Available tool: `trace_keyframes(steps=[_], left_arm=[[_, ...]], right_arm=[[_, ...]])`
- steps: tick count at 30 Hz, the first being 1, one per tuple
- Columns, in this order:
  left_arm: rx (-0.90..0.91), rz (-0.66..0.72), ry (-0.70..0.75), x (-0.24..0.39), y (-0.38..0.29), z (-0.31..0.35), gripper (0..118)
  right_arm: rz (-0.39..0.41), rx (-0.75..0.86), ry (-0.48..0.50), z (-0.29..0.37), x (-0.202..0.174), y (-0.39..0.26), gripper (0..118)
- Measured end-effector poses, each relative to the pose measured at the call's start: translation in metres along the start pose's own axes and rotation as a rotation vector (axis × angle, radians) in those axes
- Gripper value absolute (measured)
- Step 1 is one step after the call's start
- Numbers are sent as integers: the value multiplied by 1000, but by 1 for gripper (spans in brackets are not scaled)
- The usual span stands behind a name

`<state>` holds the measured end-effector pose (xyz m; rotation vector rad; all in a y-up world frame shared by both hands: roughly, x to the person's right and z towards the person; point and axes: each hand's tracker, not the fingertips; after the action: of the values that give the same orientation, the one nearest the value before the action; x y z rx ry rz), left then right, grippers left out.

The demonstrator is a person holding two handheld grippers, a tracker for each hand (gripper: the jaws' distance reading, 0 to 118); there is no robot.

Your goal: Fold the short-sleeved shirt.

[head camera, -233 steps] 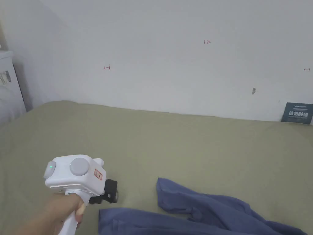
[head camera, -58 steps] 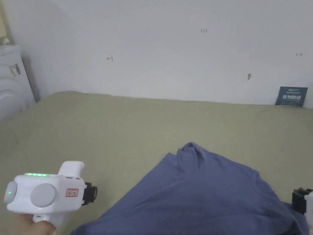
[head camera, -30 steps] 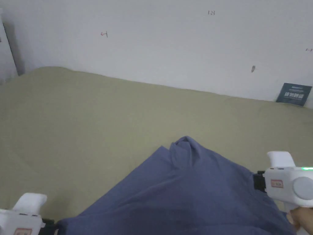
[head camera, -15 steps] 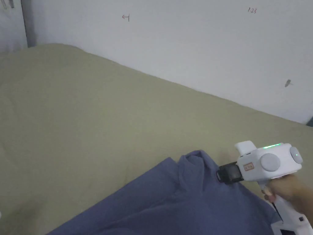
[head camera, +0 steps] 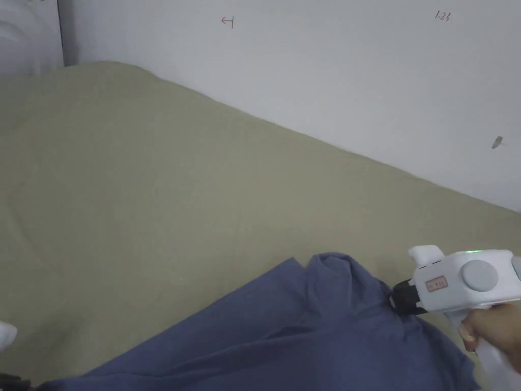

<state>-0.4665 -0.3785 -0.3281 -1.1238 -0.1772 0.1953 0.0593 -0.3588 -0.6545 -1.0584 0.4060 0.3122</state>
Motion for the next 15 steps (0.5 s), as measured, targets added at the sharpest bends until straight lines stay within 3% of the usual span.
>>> trace_keyframes(steps=[3, 8, 11, 15], left_arm=[[19, -12, 10, 4, 2, 8, 3], [126, 7, -23, 9, 27, 37, 3], [194, -34, -29, 17, 57, 57, 3], [285, -108, -18, 36, 109, 84, 3]], right_arm=[[-143, 104, 39, 41, -1, -6, 9], [-165, 205, 2, 111, -1, -13, 9], [-152, 277, -55, 153, 4, -13, 9], [-205, 374, -103, 208, 21, -7, 9]])
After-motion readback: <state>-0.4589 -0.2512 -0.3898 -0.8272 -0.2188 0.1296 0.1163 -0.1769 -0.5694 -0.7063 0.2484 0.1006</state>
